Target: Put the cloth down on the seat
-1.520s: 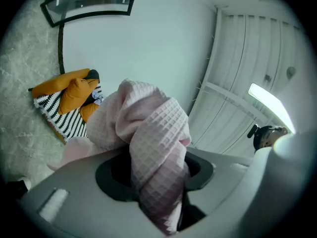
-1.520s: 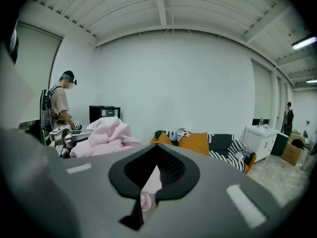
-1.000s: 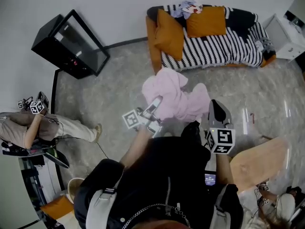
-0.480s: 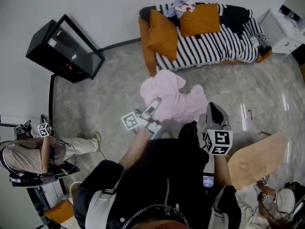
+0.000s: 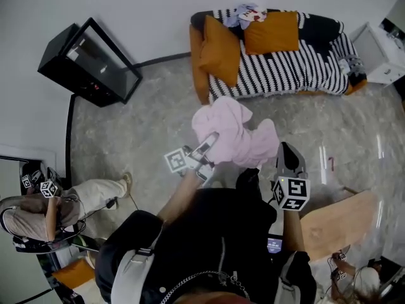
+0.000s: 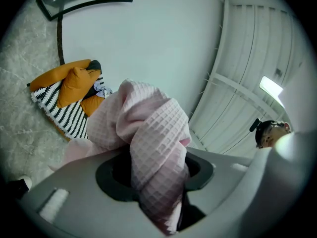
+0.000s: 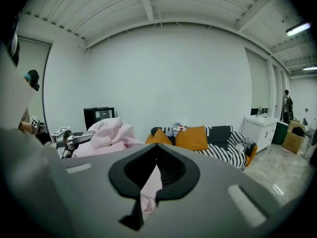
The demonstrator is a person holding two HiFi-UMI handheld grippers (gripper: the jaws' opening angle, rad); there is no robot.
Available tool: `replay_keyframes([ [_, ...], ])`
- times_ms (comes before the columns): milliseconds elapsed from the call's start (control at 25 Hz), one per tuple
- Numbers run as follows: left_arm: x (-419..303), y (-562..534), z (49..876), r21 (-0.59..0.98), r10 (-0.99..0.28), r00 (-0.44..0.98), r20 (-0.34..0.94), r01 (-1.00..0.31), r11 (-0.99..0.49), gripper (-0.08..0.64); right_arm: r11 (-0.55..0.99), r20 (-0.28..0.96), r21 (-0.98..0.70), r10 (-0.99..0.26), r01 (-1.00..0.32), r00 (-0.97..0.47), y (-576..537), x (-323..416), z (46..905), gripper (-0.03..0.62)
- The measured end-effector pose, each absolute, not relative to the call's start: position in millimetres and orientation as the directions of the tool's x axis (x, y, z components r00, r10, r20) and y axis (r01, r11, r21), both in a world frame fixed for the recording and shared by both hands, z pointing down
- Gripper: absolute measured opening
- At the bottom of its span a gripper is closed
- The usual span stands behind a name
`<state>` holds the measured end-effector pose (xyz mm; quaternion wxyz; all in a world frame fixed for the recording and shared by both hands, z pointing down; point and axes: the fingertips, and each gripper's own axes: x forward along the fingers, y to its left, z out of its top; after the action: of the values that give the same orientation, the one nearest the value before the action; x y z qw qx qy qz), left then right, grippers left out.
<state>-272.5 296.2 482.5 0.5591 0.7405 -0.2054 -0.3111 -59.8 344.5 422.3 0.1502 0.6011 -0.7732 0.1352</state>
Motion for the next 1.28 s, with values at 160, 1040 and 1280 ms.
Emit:
replay_keyframes([
  [160,-259,273,484,0.96,-0.665,0.714,-0.22,0.037,-0.278,0.193,0.254,0.408,-0.034,-0.879,-0.967,-0.246,317,-45,425,0.003],
  [1040,-130,174,476,0.967,-0.722,0.663,-0.2,0.016,-0.253,0.193,0.316,0.426,-0.083,-0.846,-0.945,-0.32,200,89,430,0.003],
  [1280,-96,165,481,0.969,-0.728,0.66,-0.185,-0.004,-0.249,0.194,0.314,0.433,-0.109,-0.839,-0.943,-0.329,197,124,439,0.002],
])
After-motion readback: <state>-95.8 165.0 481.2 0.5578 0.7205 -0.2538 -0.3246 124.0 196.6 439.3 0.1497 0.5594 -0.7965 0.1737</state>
